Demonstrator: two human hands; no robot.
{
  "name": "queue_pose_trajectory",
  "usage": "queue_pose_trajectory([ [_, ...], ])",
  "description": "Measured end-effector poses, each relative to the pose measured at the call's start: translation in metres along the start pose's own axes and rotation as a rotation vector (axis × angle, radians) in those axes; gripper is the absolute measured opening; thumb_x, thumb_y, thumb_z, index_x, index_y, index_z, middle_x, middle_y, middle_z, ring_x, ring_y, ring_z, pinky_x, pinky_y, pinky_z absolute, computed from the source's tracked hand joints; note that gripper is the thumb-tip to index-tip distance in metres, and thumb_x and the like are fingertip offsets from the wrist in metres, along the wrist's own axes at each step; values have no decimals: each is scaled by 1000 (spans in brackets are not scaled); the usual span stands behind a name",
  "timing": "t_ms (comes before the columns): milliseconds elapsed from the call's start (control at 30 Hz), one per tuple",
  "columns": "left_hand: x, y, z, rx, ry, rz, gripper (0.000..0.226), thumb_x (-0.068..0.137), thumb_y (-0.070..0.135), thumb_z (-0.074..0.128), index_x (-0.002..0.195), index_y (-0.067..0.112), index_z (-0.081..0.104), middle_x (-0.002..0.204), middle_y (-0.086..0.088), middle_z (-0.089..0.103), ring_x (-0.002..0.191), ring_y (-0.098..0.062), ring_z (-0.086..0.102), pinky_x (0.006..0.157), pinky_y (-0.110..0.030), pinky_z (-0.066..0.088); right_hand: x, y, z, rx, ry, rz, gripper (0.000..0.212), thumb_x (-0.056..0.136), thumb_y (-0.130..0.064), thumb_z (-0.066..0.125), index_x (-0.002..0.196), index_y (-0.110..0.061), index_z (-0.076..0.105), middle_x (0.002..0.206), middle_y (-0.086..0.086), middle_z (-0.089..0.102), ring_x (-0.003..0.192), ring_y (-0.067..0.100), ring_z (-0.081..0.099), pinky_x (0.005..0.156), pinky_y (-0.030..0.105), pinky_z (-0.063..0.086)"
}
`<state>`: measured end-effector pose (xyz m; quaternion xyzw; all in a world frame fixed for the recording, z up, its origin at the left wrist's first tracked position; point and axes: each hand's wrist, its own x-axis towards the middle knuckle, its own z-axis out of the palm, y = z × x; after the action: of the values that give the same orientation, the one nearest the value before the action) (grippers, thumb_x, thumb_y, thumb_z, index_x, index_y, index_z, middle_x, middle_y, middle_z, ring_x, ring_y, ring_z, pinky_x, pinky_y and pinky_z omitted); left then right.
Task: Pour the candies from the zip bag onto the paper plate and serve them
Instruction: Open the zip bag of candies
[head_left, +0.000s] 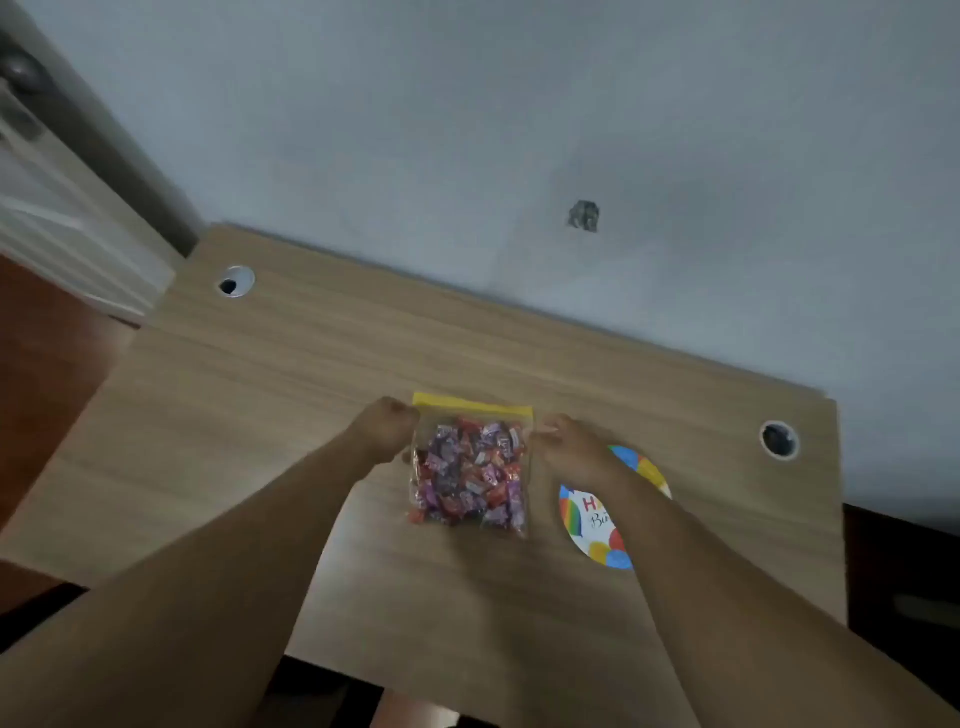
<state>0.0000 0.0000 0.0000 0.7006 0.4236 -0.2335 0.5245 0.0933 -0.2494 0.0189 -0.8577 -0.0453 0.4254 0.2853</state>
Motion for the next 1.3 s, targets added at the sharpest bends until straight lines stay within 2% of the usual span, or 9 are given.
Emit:
queue_pose_trajectory([
  [167,10,-13,21,-164,69,-37,25,95,17,66,90,-4,78,74,-14,67,57,-23,63,53,-25,52,6,3,16,109,2,-11,28,106,-21,59,78,-22,60,71,7,57,68,21,50,69,35,39],
  [233,12,-15,25,-276,84,-38,27,96,23,72,103,-3,77,81,-18,70,51,-19,62,52,-29,54,3,4,17,197,-10,8,17,106,-29,60,113,-17,71,104,17,73,86,20,59,75,33,44],
  [333,13,-23,29,-366,66,-58,43,94,34,77,130,17,61,109,-17,75,84,-25,73,80,-45,63,1,9,19,261,-11,94,60,105,-47,62,154,-15,52,143,2,63,123,21,59,106,36,47],
  [500,-1,-23,29,-351,27,71,12,99,26,73,100,14,73,91,-14,72,79,-24,64,84,-42,55,-9,20,12,275,-33,111,99,86,-66,66,168,-20,34,161,1,54,142,24,57,119,49,47],
  [633,-28,-17,31,-123,39,345,7,100,16,70,94,15,74,78,6,64,73,-5,58,73,-26,47,-25,21,-1,82,25,19,58,95,-48,66,142,-15,58,123,4,66,113,24,64,110,40,51],
  [733,-52,-12,34,22,26,541,23,99,3,68,82,18,66,66,16,64,63,5,55,68,-19,43,-44,22,-7,-113,128,-93,60,100,-34,70,154,-16,54,147,13,53,135,32,57,118,36,42],
  [867,-71,-12,38,138,-20,715,11,95,19,68,93,10,73,91,-9,74,88,-23,71,85,-36,54,-69,23,-16,-310,143,-306,47,100,-32,71,146,-23,67,147,11,55,137,34,54,122,40,38],
  [1133,-93,-23,42,127,17,751,15,95,21,69,93,7,74,89,-14,74,88,-31,71,86,-41,55,-101,23,-10,-305,50,-361,15,96,-20,74,104,-18,86,102,1,85,98,20,77,92,37,60],
  [1300,-102,-31,49,117,242,631,29,95,19,76,121,10,66,96,-7,69,93,-25,68,88,-28,53,-102,21,5,-170,107,-270,13,93,-23,80,100,-16,88,90,-3,83,91,17,77,87,32,57],
])
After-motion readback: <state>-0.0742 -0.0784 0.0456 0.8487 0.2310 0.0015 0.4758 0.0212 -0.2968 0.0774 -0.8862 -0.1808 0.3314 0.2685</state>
